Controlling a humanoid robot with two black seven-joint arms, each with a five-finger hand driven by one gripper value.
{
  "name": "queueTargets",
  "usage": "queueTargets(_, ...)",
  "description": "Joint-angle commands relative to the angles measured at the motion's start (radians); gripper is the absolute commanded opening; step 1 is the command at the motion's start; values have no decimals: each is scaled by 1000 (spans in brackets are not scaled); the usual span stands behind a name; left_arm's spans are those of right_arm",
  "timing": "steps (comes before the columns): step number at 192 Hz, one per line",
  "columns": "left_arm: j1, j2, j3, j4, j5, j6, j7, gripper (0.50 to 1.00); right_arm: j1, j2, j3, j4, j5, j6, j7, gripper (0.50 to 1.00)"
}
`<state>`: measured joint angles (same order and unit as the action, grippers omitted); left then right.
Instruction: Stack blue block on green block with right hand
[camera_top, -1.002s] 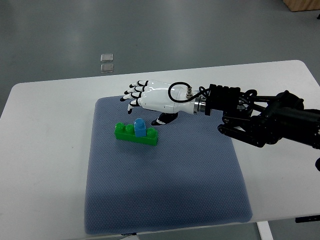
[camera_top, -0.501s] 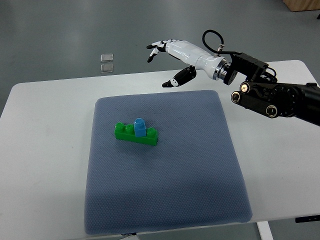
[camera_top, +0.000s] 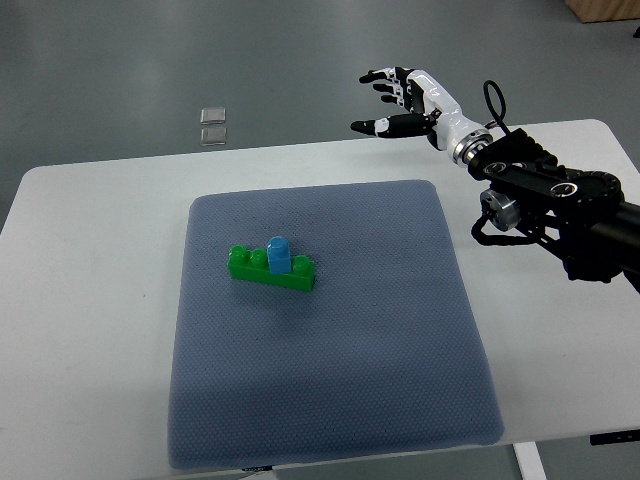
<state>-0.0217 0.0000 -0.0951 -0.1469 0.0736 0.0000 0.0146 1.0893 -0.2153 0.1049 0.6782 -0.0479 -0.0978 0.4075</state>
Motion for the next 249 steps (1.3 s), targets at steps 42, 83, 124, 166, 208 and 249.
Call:
queueTargets(42,0,0,0,0,0,0,1,1000,-103,16,332,-54,203,125,-177,907)
queueTargets(83,0,0,0,0,0,0,-1,1000,-166,42,368,-83,168,279,-122,911)
queueTargets(124,0,0,0,0,0,0,-1,1000,-186,71,383,-147,177,273,-104,913)
queueTargets(166,0,0,0,0,0,0,-1,1000,-190,71,384,-149,180,270,-104,913)
queueTargets(208,0,0,0,0,0,0,-1,1000,-200,82,426,-149,181,259,-104,913)
queueTargets(249,0,0,0,0,0,0,-1,1000,-200,83,427,-149,180,251,-104,913)
